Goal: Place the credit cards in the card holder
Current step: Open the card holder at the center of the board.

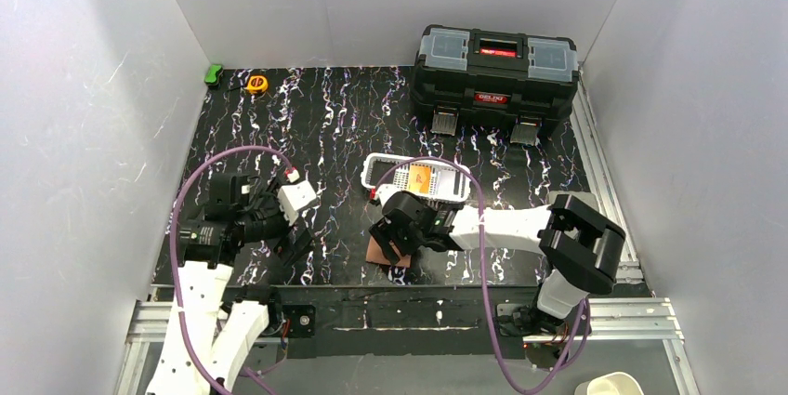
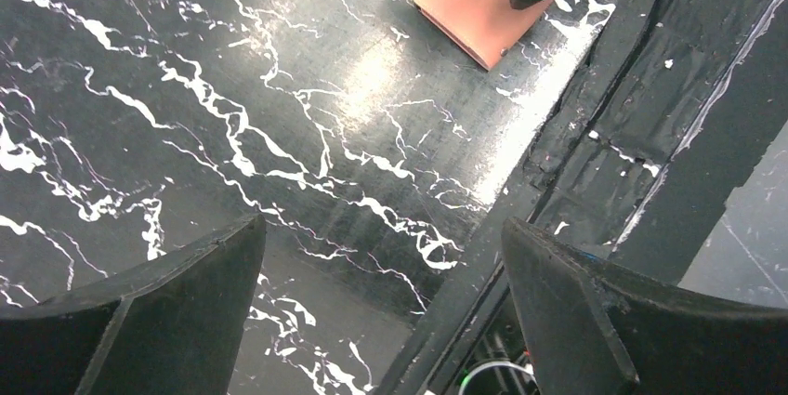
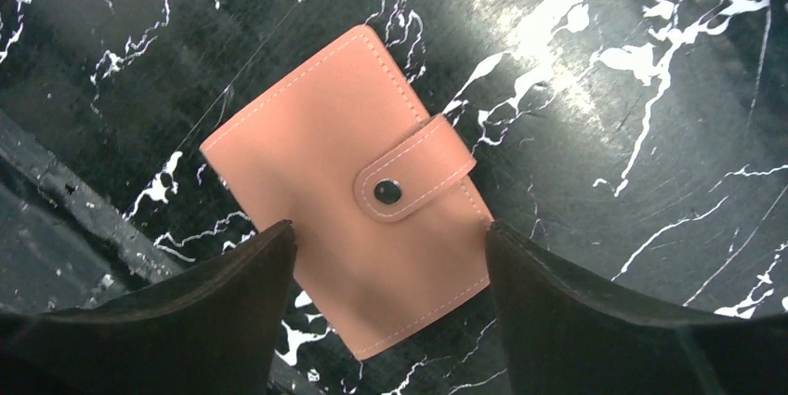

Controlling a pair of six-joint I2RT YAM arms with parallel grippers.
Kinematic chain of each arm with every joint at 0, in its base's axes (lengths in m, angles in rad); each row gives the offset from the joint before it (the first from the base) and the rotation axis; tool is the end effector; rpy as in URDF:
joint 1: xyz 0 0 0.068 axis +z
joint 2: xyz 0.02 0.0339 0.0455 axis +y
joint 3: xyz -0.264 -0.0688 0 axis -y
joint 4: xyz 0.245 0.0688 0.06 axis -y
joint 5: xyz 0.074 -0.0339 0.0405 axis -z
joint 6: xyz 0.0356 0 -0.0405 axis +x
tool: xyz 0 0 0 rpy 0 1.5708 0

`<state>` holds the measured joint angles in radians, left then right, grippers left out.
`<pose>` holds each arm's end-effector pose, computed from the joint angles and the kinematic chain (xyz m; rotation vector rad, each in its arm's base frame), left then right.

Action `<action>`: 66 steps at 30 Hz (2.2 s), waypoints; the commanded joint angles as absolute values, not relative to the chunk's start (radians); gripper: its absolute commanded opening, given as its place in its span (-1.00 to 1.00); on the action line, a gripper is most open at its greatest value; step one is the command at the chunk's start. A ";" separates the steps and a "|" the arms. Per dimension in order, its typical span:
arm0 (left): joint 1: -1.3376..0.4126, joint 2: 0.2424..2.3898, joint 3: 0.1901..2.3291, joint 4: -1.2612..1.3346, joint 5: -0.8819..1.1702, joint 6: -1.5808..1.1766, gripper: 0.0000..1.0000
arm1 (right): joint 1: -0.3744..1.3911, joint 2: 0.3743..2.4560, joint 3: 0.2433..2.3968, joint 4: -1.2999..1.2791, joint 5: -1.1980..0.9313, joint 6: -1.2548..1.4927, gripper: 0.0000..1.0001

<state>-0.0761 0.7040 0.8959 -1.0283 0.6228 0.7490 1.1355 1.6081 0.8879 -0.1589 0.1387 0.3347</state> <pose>0.1149 -0.0296 0.3136 1.1470 1.9322 -0.3943 0.1408 0.2910 0.1767 -0.9161 2.3248 0.4750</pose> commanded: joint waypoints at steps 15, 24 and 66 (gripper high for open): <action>-0.105 0.809 0.933 -0.929 0.672 0.788 0.97 | 1.168 1.445 0.789 -0.254 0.313 0.660 -0.20; -0.144 0.790 0.912 -0.930 0.686 0.790 0.97 | 1.169 1.472 0.920 -0.269 0.369 0.427 0.55; -0.867 0.928 0.437 -0.169 0.421 0.979 0.97 | 0.934 1.258 0.609 -0.038 0.014 0.500 0.28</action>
